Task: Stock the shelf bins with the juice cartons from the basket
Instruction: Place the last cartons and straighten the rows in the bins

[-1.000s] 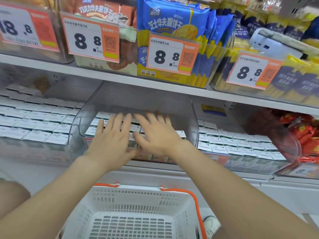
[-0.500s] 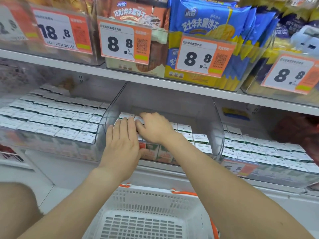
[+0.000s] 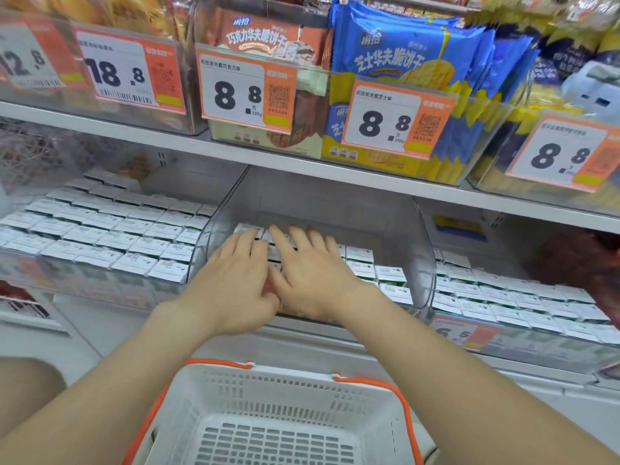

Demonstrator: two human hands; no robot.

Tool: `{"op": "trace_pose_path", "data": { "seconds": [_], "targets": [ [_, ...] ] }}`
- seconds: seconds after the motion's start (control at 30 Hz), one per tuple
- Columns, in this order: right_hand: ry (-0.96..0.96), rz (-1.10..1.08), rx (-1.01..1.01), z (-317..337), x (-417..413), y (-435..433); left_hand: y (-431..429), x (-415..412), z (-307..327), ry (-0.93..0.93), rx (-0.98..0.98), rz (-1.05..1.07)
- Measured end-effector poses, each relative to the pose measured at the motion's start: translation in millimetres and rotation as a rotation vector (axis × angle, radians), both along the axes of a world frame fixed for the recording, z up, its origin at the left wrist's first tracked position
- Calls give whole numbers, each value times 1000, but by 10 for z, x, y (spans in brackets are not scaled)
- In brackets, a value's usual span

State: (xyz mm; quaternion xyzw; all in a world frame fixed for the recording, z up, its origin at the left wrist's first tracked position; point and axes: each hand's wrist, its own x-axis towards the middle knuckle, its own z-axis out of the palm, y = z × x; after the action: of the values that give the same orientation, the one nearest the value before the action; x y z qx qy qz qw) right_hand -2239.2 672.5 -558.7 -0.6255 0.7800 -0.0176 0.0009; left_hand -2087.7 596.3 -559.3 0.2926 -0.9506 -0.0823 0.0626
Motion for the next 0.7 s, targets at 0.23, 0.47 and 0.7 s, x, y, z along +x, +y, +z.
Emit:
{"op": "trace_pose_path", "data": {
  "seconds": [0.23,0.47,0.7],
  "targets": [
    [162,25,74,-56,-389,401,-303,-403,-21,52,-101,-26],
    [96,-25,-12,-152,-423,404,-314,-588,21,-277,-54,47],
    [96,-61,-21,-143,-406,396,-268,-530,71,-293,-8,44]
  ]
}}
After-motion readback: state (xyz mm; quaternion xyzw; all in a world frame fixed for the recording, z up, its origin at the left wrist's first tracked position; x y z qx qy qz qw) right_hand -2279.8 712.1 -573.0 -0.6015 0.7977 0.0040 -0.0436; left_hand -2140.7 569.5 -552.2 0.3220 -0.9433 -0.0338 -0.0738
